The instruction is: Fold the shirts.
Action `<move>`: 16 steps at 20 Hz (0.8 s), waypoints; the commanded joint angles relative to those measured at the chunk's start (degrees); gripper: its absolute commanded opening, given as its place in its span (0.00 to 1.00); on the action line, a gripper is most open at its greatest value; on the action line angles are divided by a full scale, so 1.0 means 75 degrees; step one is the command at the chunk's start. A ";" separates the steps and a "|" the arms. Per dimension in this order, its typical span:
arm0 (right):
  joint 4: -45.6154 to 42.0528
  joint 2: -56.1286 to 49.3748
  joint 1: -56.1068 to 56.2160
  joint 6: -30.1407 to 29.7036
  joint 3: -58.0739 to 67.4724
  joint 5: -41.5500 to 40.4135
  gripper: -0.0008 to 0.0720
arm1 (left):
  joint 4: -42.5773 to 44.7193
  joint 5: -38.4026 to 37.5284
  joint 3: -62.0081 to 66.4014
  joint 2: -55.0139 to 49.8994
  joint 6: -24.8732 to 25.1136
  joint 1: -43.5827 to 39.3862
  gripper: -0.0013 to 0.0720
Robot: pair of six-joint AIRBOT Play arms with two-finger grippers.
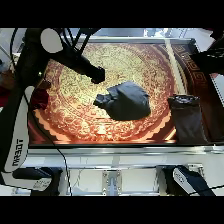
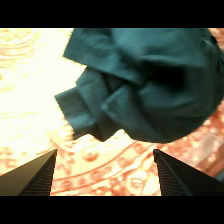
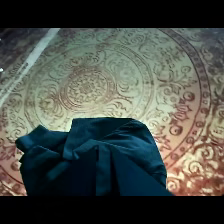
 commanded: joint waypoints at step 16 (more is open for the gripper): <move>0.0029 -0.1775 0.0006 0.0379 -0.3940 0.0058 0.66 | -0.3351 0.2020 -0.1437 -0.3660 -0.0458 0.1585 0.81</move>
